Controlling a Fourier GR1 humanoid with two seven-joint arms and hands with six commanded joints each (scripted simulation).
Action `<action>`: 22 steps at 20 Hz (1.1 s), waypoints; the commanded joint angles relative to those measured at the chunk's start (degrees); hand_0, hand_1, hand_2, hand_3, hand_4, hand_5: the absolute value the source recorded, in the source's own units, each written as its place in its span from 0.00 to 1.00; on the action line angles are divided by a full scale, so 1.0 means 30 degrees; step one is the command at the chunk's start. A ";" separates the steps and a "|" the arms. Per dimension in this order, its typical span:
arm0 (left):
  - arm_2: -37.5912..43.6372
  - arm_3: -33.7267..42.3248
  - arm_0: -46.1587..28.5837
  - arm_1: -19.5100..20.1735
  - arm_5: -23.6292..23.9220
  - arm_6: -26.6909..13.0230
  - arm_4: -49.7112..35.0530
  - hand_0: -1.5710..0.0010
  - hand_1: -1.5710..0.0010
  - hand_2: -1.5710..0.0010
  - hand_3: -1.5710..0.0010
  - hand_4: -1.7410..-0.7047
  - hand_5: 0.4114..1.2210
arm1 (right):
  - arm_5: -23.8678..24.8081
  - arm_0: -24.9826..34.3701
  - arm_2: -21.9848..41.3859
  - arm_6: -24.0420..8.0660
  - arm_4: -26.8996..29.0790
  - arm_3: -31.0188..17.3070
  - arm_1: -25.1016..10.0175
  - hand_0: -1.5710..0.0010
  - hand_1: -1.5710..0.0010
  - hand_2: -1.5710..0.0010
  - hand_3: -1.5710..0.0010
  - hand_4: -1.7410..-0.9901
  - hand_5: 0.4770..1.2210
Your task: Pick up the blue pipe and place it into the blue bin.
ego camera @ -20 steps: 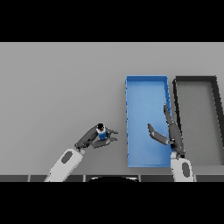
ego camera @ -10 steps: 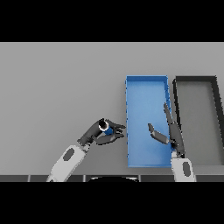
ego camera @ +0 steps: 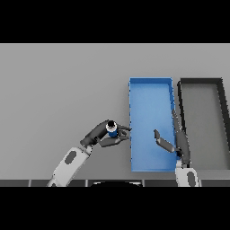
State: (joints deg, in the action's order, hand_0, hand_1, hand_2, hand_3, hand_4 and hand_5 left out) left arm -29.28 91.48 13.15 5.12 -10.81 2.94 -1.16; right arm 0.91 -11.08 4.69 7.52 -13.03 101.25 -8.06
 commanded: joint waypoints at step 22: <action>0.0693 0.0246 -0.0479 -0.1459 -0.1684 -0.0247 0.1694 0.00 0.00 0.00 0.00 0.26 1.00 | -0.5946 0.6109 0.3505 -0.9927 0.6659 0.6534 -0.2529 1.00 1.00 0.97 1.00 0.59 0.11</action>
State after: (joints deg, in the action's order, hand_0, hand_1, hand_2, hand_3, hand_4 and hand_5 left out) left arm -27.23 92.19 11.76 0.71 -15.95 2.09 4.01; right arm -16.98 7.26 15.24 -22.17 6.99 120.40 -15.59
